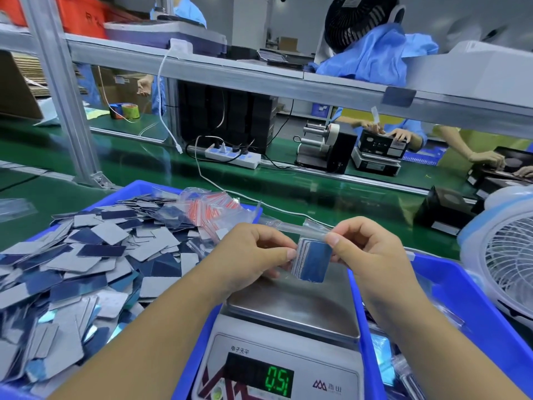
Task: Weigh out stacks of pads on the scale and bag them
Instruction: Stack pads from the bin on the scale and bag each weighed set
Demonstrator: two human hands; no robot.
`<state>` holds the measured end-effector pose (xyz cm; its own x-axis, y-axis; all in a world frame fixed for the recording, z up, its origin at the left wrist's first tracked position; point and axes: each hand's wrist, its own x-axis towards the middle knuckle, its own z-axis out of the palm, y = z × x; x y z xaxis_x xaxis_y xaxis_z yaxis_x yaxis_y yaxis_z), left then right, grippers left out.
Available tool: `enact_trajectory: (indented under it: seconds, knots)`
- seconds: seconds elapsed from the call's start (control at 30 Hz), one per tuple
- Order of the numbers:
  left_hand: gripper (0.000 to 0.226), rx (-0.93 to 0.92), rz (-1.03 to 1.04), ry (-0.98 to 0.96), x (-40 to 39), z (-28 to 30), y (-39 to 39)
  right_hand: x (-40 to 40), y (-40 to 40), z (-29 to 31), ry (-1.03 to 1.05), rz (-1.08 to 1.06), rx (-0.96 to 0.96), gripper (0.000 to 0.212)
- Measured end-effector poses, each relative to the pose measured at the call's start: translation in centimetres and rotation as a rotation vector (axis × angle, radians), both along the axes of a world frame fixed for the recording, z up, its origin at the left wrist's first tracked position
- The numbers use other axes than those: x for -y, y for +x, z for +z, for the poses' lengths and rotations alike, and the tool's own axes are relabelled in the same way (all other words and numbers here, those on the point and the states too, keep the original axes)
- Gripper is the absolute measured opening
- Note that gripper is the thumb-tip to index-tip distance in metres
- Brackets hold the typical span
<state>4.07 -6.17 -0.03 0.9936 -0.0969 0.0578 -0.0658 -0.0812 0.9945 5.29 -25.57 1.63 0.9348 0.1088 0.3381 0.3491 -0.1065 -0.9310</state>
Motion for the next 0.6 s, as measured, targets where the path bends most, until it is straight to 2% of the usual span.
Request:
enact_trajectory:
  seconds: [0.2, 0.3, 0.4, 0.47, 0.6]
  knots:
    - [0.030, 0.022, -0.029, 0.028, 0.10, -0.09, -0.06, -0.14, -0.07, -0.08, 0.039, 0.027, -0.010, 0.024]
    - [0.025, 0.022, -0.089, -0.066, -0.09, 0.17, -0.27, -0.01, -0.11, 0.02, 0.131, 0.068, -0.037, 0.023]
    - [0.009, 0.001, -0.151, -0.162, 0.12, 0.42, -0.64, -0.07, -0.24, 0.11, 0.258, 0.139, -0.096, 0.018]
    - [0.011, -0.006, -0.179, -0.201, 0.24, 0.34, -0.72, -0.22, -0.34, 0.20, 0.324, 0.179, -0.127, 0.009]
    - [0.008, -0.016, -0.212, -0.281, 0.12, 0.23, -0.61, -0.24, -0.15, 0.10, 0.378, 0.188, -0.149, 0.008]
